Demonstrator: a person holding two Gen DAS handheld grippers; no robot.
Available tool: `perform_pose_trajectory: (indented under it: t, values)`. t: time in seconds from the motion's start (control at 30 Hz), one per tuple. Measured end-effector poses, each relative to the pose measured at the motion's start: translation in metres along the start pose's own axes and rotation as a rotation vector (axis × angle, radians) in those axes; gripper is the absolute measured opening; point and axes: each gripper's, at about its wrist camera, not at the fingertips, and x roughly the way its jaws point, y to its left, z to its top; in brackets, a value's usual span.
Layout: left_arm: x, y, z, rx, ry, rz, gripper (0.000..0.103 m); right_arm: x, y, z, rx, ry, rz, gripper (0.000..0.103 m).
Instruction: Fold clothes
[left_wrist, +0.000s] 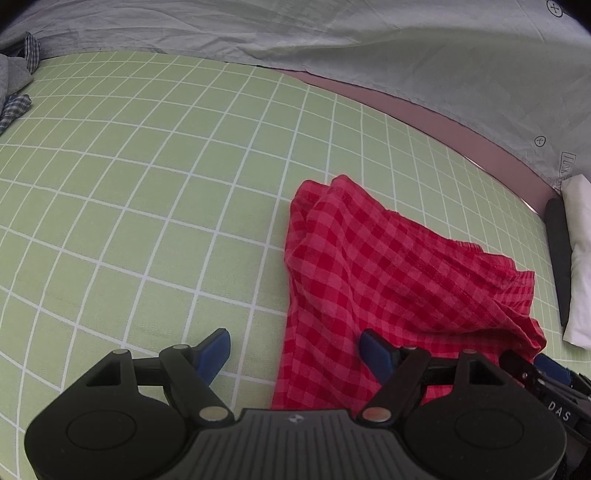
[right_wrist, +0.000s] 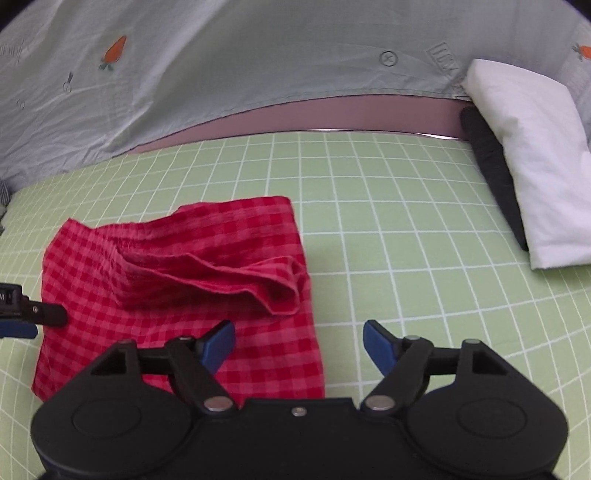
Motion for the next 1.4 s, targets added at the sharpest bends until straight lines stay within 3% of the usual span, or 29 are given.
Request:
perform_pose_trajectory:
  t: [0.1, 0.27, 0.43, 0.57, 0.7, 0.87, 0.93, 0.97, 1.0, 1.03, 1.07, 1.1, 1.17, 1.4]
  values:
    - [0.001, 0.0, 0.005, -0.002, -0.005, 0.009, 0.078, 0.016, 0.001, 0.019, 0.0, -0.028, 0.005, 0.077]
    - [0.007, -0.001, 0.014, -0.026, -0.016, 0.018, 0.079, 0.036, -0.031, 0.044, 0.21, -0.074, -0.066, 0.077]
    - [0.012, -0.007, 0.021, -0.01, -0.035, 0.003, 0.079, 0.031, -0.046, 0.032, 0.28, -0.059, -0.054, 0.077]
    - [0.016, -0.019, 0.019, 0.056, -0.03, -0.062, 0.079, 0.023, -0.038, 0.009, 0.265, -0.014, 0.045, 0.08]
    - [0.021, -0.036, 0.014, 0.118, -0.034, -0.076, 0.079, 0.029, -0.018, -0.008, 0.204, 0.05, 0.123, 0.08]
    - [0.023, -0.051, 0.006, 0.172, -0.048, -0.09, 0.077, 0.039, 0.006, -0.008, 0.122, 0.059, 0.146, 0.084]
    - [0.022, -0.054, 0.003, 0.178, -0.053, -0.11, 0.065, 0.042, 0.014, -0.004, 0.103, 0.057, 0.178, 0.082]
    - [0.022, -0.055, 0.002, 0.18, -0.053, -0.122, 0.06, 0.043, 0.018, -0.003, 0.095, 0.054, 0.196, 0.079]
    - [0.023, -0.056, 0.002, 0.178, -0.043, -0.143, 0.048, 0.043, 0.022, -0.002, 0.082, 0.052, 0.215, 0.071]
    - [0.024, -0.056, 0.001, 0.176, -0.032, -0.164, 0.029, 0.043, 0.027, -0.002, 0.067, 0.053, 0.233, 0.065]
    - [0.025, -0.056, 0.0, 0.164, -0.015, -0.188, 0.019, 0.043, 0.032, -0.001, 0.049, 0.054, 0.255, 0.053]
    - [0.027, -0.056, -0.002, 0.153, 0.001, -0.21, 0.015, 0.043, 0.036, -0.001, 0.036, 0.058, 0.282, 0.037]
    - [0.022, -0.059, -0.007, 0.154, 0.002, -0.216, 0.013, 0.04, 0.039, -0.002, 0.055, 0.066, 0.321, 0.018]
    - [-0.027, -0.078, -0.047, 0.197, -0.029, -0.269, 0.011, -0.013, 0.035, -0.021, 0.095, 0.018, 0.352, 0.013]
